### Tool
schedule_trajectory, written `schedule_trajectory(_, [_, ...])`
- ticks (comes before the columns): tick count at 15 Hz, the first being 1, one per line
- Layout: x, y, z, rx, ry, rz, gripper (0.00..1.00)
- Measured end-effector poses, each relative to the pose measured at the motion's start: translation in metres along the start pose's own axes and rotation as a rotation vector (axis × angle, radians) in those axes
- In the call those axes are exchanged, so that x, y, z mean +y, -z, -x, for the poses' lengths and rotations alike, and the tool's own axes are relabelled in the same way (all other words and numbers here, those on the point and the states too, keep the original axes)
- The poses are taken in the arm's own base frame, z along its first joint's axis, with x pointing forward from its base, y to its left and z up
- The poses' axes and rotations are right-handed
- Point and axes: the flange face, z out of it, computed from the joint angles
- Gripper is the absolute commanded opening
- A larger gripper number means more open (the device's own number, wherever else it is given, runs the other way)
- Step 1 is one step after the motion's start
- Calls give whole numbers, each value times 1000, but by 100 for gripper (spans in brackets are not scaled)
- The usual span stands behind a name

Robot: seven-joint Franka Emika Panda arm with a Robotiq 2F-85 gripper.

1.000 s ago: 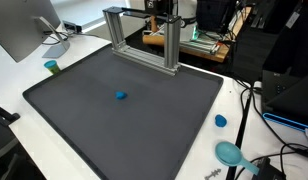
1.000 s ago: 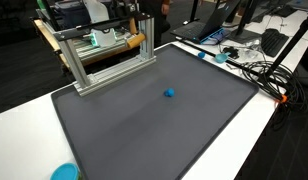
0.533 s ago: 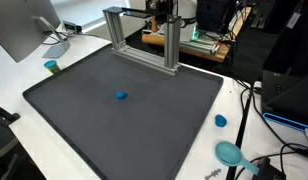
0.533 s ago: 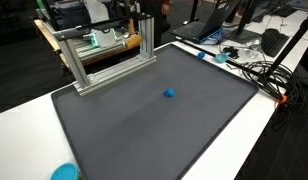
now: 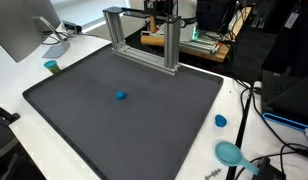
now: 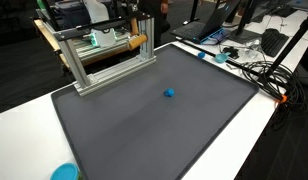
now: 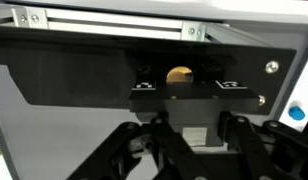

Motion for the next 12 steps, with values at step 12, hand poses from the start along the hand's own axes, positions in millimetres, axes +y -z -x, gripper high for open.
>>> schedule_trajectory(12, [-78,15,-126,241,-107,14,47])
